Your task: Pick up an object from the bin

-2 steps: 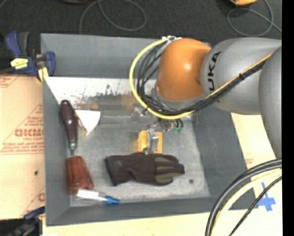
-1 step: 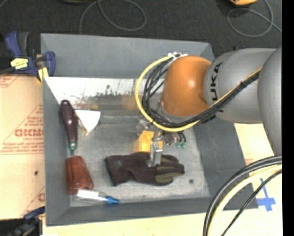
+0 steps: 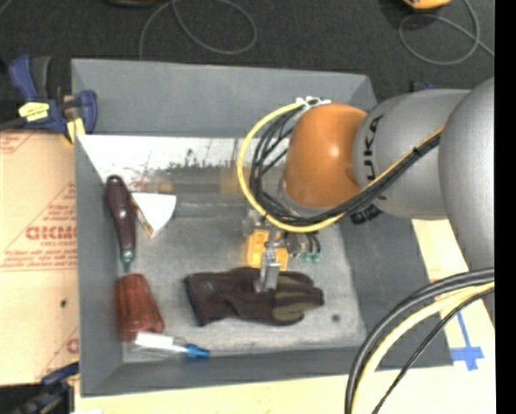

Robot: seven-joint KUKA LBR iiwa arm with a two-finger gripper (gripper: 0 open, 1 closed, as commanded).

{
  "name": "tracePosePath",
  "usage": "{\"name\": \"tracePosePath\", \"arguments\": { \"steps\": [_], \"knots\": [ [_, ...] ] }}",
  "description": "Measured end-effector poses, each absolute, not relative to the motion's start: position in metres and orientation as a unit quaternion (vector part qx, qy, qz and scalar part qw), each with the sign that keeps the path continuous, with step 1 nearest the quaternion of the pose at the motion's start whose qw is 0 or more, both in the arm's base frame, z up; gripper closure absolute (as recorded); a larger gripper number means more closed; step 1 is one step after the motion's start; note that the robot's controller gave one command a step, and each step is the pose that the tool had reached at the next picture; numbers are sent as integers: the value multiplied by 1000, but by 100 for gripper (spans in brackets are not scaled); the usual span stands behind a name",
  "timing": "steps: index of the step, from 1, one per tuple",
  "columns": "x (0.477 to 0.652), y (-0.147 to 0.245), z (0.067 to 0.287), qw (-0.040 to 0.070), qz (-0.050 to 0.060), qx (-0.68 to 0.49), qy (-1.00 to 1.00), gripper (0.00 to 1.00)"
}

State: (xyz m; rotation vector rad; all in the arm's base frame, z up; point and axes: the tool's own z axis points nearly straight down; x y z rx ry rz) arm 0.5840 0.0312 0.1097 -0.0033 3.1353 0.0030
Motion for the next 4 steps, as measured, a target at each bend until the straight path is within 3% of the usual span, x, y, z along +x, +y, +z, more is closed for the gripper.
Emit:
{"name": "tracePosePath", "arguments": {
  "steps": [1,2,3,4],
  "knots": [
    [581,27,99,3,0,-78,997,0],
    [581,26,96,3,0,-79,997,0],
    [577,31,94,1,1,4,1000,0],
    [567,28,73,3,0,-227,974,100]
  ]
}}
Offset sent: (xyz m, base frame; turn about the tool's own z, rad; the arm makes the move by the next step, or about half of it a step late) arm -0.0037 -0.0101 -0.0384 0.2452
